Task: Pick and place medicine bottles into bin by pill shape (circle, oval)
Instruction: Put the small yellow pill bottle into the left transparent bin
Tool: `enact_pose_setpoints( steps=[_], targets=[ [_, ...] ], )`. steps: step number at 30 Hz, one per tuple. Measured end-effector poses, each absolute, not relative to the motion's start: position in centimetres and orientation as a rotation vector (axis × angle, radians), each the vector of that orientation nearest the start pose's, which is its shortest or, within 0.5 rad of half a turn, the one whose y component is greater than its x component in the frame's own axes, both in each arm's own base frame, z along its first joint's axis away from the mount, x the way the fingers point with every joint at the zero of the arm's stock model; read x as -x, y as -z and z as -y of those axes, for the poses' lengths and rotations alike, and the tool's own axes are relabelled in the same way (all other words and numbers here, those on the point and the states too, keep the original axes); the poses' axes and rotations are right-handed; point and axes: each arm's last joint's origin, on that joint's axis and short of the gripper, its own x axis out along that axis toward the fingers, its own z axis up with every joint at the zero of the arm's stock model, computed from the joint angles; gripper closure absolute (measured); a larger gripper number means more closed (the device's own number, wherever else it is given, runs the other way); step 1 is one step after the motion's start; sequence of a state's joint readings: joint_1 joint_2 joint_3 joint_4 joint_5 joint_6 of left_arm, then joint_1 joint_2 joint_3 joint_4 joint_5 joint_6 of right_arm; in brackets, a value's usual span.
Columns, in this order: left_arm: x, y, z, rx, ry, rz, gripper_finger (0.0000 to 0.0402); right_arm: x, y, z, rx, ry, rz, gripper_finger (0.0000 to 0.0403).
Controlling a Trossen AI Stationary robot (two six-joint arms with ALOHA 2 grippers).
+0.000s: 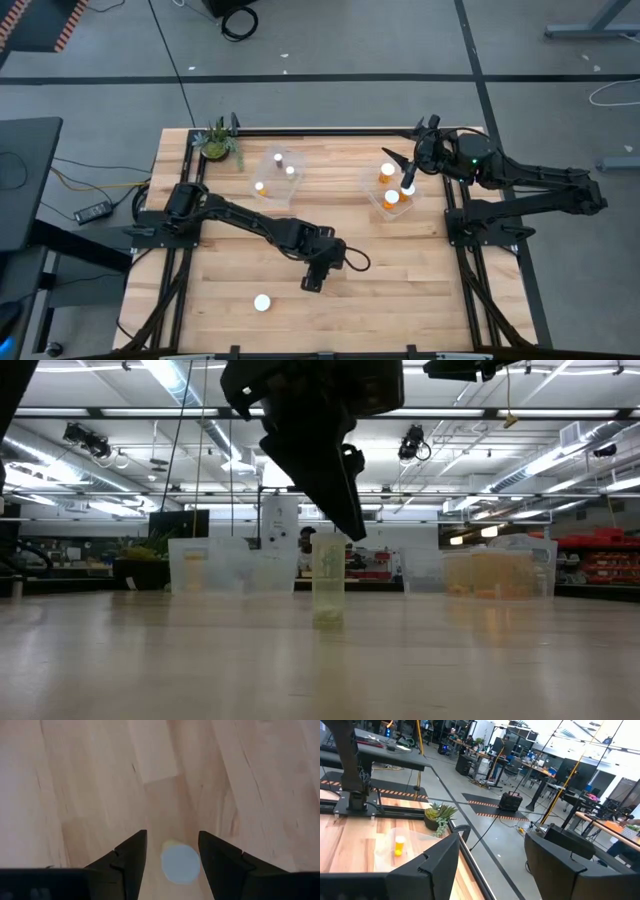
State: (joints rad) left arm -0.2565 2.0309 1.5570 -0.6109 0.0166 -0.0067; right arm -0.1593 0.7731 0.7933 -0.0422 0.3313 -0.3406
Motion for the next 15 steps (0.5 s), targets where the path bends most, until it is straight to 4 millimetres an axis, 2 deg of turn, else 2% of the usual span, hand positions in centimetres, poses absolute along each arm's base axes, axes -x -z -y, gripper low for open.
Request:
enact_pose_setpoints(
  steps=[10,15],
  targets=[
    [-41.3,-18.0,11.4,-0.15,0.257,-1.14,0.0217,-16.6,-35.1,3.6,0.336,0.482,-0.106,0.017],
    [-41.3,-17.9,11.4,-0.157,0.259,-1.149,0.0223,-16.6,-35.1,3.6,0.336,0.482,-0.106,0.017]
  ],
)
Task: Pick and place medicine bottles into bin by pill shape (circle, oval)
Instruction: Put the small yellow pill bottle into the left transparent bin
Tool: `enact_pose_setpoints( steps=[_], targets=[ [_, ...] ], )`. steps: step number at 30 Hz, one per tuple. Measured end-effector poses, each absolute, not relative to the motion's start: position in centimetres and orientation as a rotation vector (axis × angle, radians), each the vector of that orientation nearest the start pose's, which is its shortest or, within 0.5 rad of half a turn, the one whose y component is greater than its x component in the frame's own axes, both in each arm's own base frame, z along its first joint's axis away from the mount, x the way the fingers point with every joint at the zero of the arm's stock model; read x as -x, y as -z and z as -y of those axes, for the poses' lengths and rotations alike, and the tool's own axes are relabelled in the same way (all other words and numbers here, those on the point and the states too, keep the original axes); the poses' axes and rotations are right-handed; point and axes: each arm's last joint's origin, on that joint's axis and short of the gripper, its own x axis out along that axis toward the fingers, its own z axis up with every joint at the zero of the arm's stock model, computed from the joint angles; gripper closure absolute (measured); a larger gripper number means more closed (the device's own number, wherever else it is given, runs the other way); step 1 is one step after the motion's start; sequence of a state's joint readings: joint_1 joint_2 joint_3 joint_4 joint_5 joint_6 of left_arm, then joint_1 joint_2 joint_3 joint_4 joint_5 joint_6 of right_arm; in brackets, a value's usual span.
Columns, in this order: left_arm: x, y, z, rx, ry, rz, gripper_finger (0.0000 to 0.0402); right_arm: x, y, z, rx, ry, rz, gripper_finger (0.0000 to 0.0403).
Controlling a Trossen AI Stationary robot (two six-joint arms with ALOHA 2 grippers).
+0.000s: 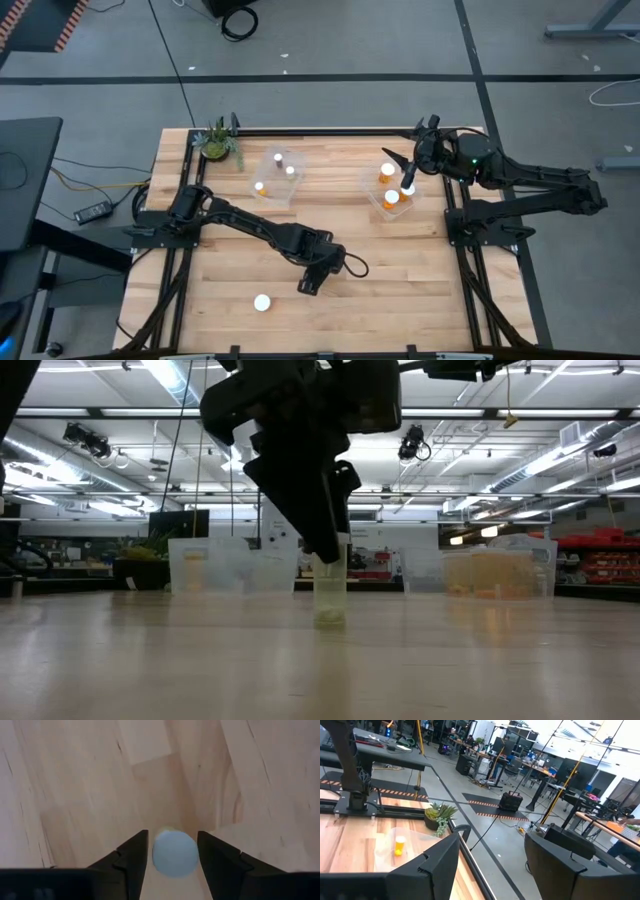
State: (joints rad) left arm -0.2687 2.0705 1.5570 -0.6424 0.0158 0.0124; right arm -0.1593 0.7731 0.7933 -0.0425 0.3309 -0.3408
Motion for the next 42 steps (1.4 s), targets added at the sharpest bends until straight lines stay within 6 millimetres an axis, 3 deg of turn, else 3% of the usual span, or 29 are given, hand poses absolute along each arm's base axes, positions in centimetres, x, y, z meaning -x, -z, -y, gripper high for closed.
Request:
enact_pose_setpoints(
  steps=[13,21,29,35,42],
  targets=[
    [-41.3,-17.9,11.3,-0.155,0.256,-1.151,0.0278,-16.6,-35.1,3.6,0.336,0.482,-0.105,0.017],
    [-40.9,-18.2,10.6,-0.194,0.255,-1.189,0.0259,-16.6,-35.1,3.6,0.336,0.482,-0.105,0.017],
    [-39.6,-20.5,7.3,-0.229,0.134,-1.264,0.0279,-16.6,-35.1,3.6,0.336,0.482,-0.105,0.017],
    [-38.4,-22.4,4.5,-0.263,0.009,-1.312,0.026,-16.6,-35.1,3.6,0.336,0.482,-0.105,0.017],
    [-37.4,-23.2,0.9,-0.284,-0.09,-1.388,0.0274,-16.6,-35.1,3.6,0.336,0.481,-0.106,0.017]
  ],
)
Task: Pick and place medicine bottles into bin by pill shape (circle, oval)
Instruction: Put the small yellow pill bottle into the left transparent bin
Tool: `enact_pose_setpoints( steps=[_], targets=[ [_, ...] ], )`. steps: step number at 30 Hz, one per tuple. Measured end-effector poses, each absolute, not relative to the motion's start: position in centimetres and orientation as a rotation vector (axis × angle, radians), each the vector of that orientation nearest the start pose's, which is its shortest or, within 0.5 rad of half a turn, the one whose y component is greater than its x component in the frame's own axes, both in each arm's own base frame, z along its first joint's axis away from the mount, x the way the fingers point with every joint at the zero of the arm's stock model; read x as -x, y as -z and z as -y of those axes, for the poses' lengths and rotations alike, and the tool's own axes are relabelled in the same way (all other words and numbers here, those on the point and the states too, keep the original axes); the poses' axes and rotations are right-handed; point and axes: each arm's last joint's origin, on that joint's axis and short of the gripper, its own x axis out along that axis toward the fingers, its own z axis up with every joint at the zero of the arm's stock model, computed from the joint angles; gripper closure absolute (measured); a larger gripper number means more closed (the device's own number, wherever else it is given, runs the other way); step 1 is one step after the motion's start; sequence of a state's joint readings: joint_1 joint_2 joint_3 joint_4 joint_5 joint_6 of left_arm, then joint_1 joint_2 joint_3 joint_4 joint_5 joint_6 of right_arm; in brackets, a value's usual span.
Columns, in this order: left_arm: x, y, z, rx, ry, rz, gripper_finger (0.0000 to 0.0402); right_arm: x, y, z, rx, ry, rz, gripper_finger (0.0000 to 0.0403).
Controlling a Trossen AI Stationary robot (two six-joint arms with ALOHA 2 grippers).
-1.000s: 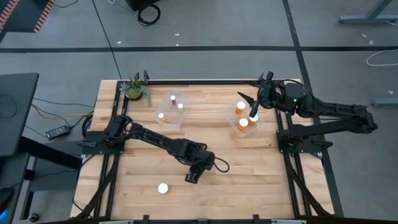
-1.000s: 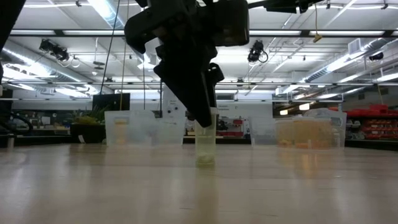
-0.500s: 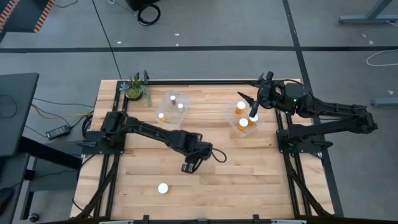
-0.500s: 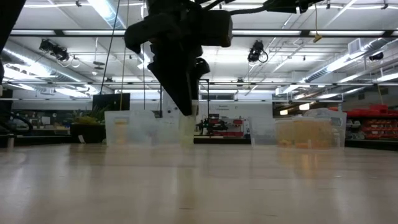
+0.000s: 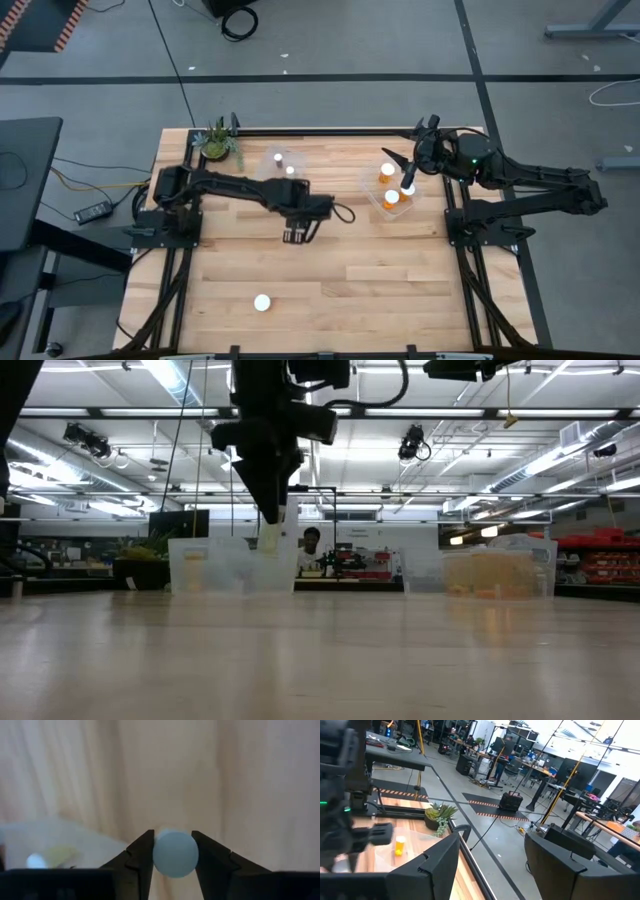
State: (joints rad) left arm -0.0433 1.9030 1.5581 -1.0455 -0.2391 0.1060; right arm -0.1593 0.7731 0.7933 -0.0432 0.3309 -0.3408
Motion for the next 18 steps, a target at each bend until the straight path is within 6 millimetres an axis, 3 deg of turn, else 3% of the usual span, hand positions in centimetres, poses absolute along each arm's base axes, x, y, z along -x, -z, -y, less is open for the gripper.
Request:
enact_pose_setpoints(
  steps=[11,18],
  targets=[
    [-36.6,-23.3,-4.1,-0.306,-0.198,-1.472,0.0257,-16.6,-35.1,3.6,0.336,0.482,-0.106,0.017],
    [-36.3,-23.3,-6.2,-0.287,-0.227,-1.488,0.0276,-16.6,-35.1,3.6,0.336,0.482,-0.106,0.017]
  ],
)
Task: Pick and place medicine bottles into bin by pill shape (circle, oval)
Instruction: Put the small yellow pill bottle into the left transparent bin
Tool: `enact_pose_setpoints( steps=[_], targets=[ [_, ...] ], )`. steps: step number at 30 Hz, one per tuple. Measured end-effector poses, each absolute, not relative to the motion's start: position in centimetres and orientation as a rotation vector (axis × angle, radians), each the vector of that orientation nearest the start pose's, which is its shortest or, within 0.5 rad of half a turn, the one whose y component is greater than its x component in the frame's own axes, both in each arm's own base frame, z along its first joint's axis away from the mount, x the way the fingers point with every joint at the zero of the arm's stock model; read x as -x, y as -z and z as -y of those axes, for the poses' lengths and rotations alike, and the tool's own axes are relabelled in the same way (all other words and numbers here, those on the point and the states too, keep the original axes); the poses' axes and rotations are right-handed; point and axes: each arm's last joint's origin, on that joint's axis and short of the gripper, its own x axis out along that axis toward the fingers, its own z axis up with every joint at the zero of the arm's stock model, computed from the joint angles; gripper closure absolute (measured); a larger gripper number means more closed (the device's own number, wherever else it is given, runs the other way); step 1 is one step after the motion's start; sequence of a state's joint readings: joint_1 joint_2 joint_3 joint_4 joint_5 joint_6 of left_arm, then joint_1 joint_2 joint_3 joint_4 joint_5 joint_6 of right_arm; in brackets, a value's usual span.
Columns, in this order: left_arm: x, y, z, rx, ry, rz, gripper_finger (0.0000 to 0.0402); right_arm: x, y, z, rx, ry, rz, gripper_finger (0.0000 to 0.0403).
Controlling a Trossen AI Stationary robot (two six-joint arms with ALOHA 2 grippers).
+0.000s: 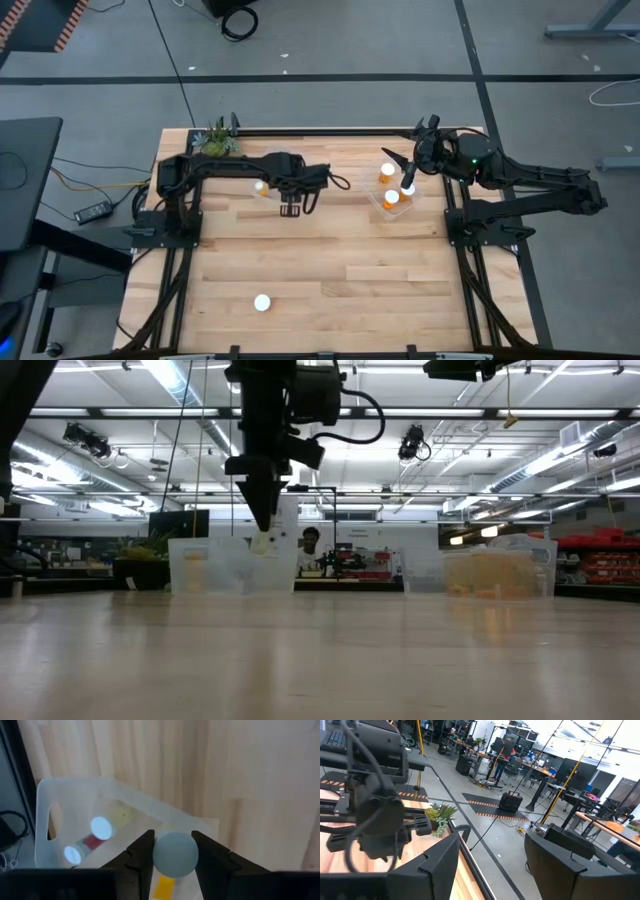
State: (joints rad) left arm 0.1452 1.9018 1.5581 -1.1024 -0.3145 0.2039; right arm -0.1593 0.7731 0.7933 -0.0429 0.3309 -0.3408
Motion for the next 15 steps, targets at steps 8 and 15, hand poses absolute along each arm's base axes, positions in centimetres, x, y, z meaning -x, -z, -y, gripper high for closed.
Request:
enact_pose_setpoints(
  steps=[8,15],
  targets=[
    [-35.5,-23.2,-8.2,-0.233,-0.275,-1.534,0.0257,-16.6,-35.1,3.6,0.336,0.481,-0.106,0.017],
    [-34.9,-22.8,-9.9,-0.137,-0.335,-1.542,0.0272,-16.6,-35.1,3.6,0.336,0.481,-0.107,0.017]
  ],
)
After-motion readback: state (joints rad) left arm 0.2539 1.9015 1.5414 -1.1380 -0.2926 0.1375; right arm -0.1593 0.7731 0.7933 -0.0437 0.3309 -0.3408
